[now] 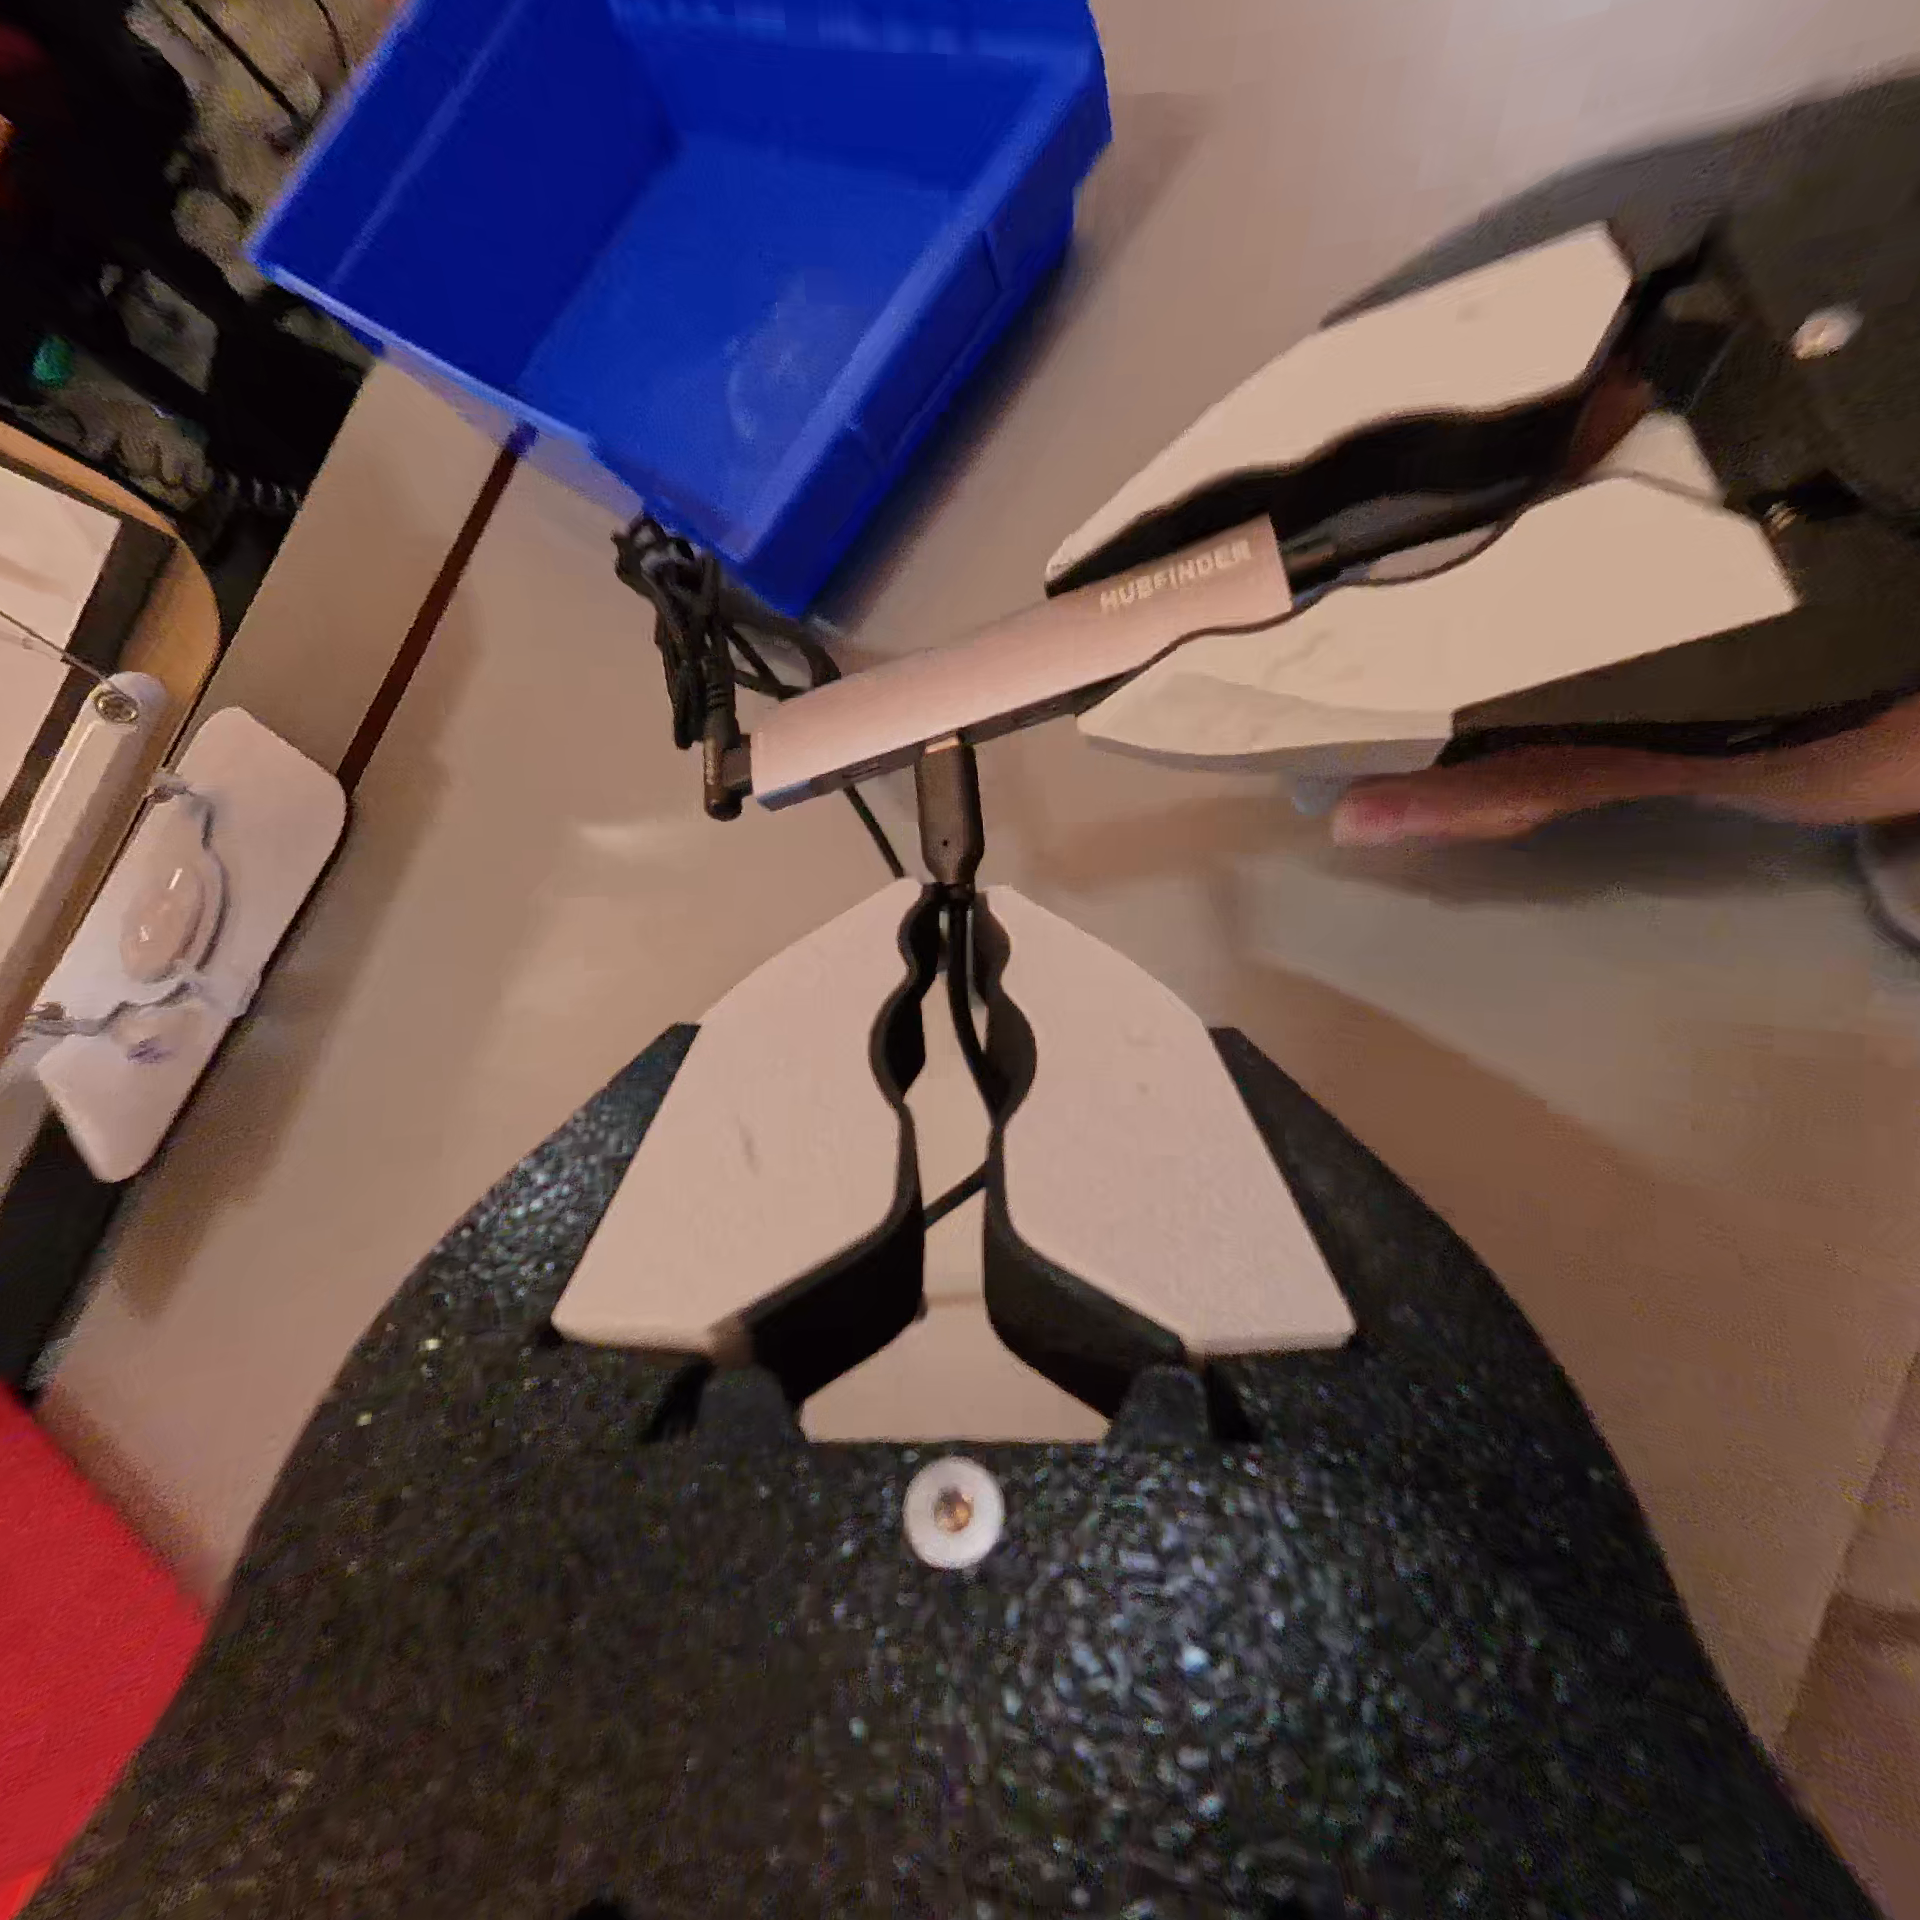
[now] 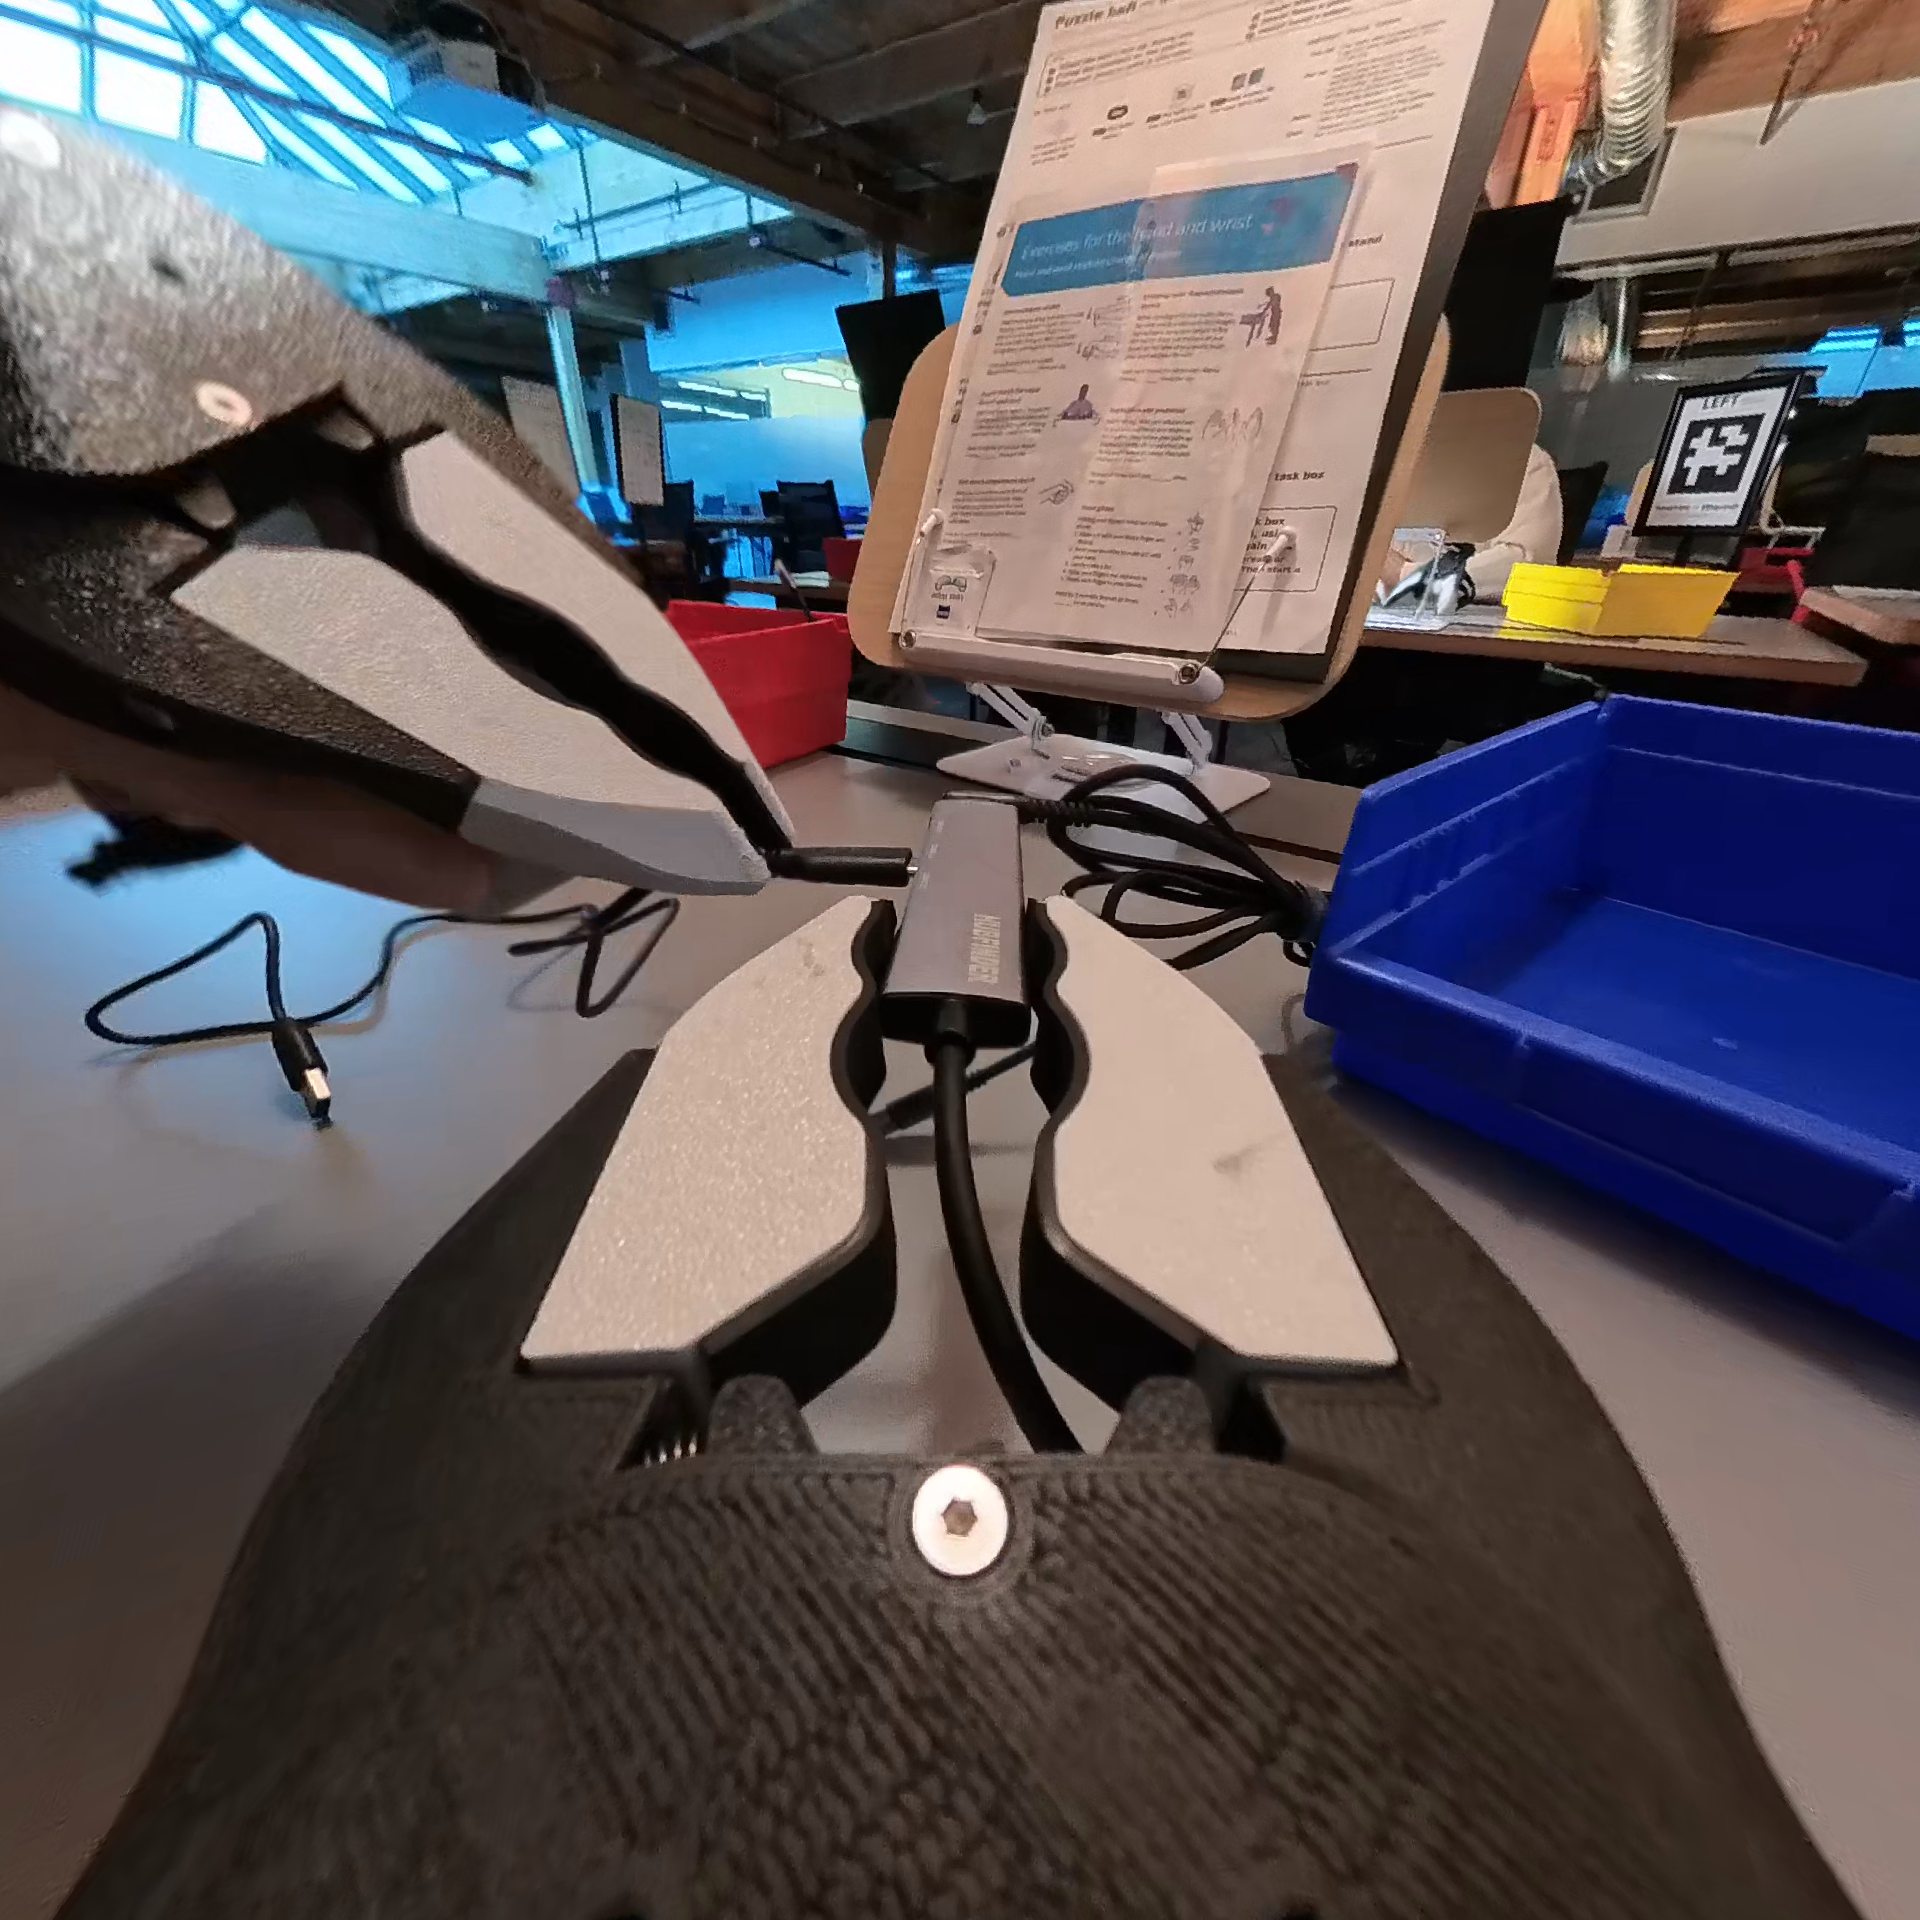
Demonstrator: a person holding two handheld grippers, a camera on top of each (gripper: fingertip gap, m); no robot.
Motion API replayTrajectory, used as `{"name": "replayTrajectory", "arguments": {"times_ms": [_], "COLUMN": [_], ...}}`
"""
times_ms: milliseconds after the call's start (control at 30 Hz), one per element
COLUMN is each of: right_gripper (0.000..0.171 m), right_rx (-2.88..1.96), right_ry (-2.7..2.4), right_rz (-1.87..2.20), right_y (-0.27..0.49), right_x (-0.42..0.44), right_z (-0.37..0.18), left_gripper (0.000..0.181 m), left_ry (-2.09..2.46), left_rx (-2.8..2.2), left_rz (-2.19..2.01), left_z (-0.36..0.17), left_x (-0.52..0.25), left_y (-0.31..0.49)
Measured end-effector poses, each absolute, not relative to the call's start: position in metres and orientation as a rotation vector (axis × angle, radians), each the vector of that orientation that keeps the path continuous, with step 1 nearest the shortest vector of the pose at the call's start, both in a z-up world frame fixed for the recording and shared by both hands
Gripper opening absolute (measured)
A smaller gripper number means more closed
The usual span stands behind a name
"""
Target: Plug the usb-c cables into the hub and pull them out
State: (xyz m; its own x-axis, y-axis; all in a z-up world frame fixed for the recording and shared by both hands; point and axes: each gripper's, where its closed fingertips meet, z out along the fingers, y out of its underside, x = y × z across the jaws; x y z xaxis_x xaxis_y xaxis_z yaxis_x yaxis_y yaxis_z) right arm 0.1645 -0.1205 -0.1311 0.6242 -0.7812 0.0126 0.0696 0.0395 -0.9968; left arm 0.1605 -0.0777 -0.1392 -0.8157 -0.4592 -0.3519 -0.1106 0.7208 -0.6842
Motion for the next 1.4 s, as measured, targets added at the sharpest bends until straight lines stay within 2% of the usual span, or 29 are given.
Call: {"name": "replayTrajectory", "arguments": {"times_ms": [167, 400, 533, 600, 667, 700, 733, 800, 1200, 1400], "right_gripper": [0.024, 0.024, 0.024, 0.024, 0.025, 0.025, 0.025, 0.025, 0.025, 0.026], "right_rx": [-1.273, -1.227, -1.217, -1.211, -1.184, -1.177, -1.182, -1.192, -1.221, -1.254], "right_ry": [0.662, 0.624, 0.616, 0.639, 0.651, 0.654, 0.649, 0.640, 0.673, 0.642], "right_rz": [-0.616, -0.612, -0.585, -0.612, -0.622, -0.615, -0.618, -0.638, -0.589, -0.537], "right_y": [-0.115, -0.092, -0.084, -0.084, -0.087, -0.088, -0.089, -0.090, -0.080, -0.084], "right_x": [0.159, 0.150, 0.146, 0.148, 0.148, 0.148, 0.148, 0.148, 0.149, 0.147], "right_z": [-0.122, -0.116, -0.116, -0.116, -0.112, -0.111, -0.111, -0.112, -0.119, -0.121], "left_gripper": [0.010, 0.011, 0.001, 0.010, 0.033, 0.032, 0.022, 0.013, 0.011, 0.011], "left_ry": [2.238, 2.064, 2.037, 2.043, 2.054, 2.068, 2.081, 2.043, 1.968, 2.102], "left_rx": [-0.679, -0.779, -0.764, -0.783, -0.811, -0.821, -0.812, -0.802, -0.741, -0.564], "left_rz": [-1.338, -1.505, -1.526, -1.486, -1.461, -1.443, -1.430, -1.443, -1.387, -1.335], "left_z": [-0.130, -0.117, -0.114, -0.116, -0.116, -0.118, -0.121, -0.122, -0.124, -0.124], "left_x": [0.155, 0.144, 0.141, 0.143, 0.143, 0.142, 0.141, 0.141, 0.150, 0.150], "left_y": [-0.076, -0.057, -0.053, -0.050, -0.049, -0.049, -0.050, -0.051, -0.052, -0.056]}}
